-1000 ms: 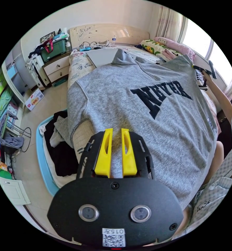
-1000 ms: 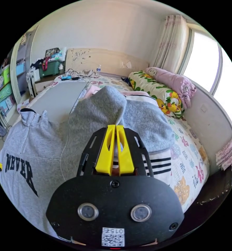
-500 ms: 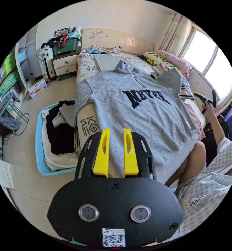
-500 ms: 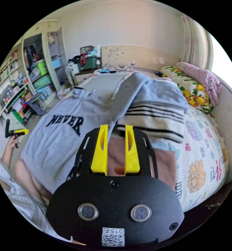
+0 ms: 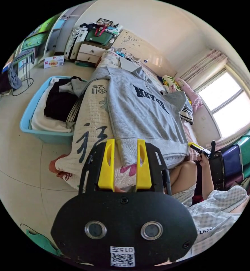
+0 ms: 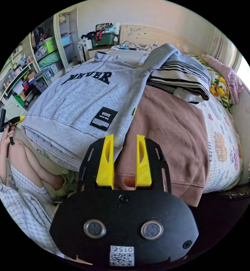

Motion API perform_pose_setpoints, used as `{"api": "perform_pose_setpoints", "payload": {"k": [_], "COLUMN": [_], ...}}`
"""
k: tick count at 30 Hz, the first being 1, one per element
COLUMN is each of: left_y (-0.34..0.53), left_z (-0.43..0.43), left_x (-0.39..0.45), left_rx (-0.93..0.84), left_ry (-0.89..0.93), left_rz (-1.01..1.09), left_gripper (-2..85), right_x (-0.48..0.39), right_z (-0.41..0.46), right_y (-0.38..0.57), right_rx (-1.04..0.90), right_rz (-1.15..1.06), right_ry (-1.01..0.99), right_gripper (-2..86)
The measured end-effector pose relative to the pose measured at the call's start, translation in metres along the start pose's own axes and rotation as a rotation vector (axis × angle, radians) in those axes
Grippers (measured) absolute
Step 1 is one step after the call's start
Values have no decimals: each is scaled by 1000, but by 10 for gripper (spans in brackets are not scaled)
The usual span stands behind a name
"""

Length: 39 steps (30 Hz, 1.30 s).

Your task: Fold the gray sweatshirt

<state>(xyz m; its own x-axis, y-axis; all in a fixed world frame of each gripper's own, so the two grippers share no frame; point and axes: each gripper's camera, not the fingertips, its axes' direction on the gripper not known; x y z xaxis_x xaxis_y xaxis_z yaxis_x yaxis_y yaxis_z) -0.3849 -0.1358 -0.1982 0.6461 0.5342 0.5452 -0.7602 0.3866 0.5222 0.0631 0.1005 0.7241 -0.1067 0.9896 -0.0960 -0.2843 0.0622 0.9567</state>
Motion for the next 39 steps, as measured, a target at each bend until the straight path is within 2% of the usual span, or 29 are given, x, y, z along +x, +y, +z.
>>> {"api": "perform_pose_setpoints", "payload": {"k": [3, 5, 6, 8, 12, 16, 19, 24, 30, 33, 36, 39], "left_y": [21, 34, 35, 35, 38, 62, 73, 69, 79, 87, 98, 110], "left_z": [-3, -6, -6, -5, -5, -32, -34, 5, 16, 20, 23, 25], "left_x": [-14, -40, -46, -57, -57, -45, -45, -44, -59, -67, -77, -83], "left_rx": [113, 198, 198, 185, 183, 302, 303, 128, 127, 138, 141, 146], "left_ry": [-13, 124, 165, 223, 168, 76, 20, -153, -99, -65, -24, -13], "left_rz": [21, -44, -53, -59, -15, 50, 40, 63, 29, 3, -19, -19], "left_gripper": [76, 60, 55, 28, 10, 6, 4, 3, 2, 4, 6, 6], "right_x": [6, 17, 20, 31, 39, 50, 36, 14, -12, -2, 27, 32], "right_z": [0, 11, 16, 30, 37, 21, 26, 74, 103, 106, 72, -9], "right_y": [-10, -21, -23, -30, -46, -66, -90, -142, -213, -252, -303, -347], "right_rx": [8, 2, 0, 34, 59, 73, -13, -113, -279, -459, -640, -591], "right_rz": [25, 81, 101, 185, 207, 191, 86, 48, -73, -124, -38, -37], "right_ry": [-88, -277, -295, -298, -255, -229, -78, 11, 142, 111, -30, 67], "right_gripper": [121, 130, 131, 119, 68, 44, 42, 44, 47, 57, 65, 63]}}
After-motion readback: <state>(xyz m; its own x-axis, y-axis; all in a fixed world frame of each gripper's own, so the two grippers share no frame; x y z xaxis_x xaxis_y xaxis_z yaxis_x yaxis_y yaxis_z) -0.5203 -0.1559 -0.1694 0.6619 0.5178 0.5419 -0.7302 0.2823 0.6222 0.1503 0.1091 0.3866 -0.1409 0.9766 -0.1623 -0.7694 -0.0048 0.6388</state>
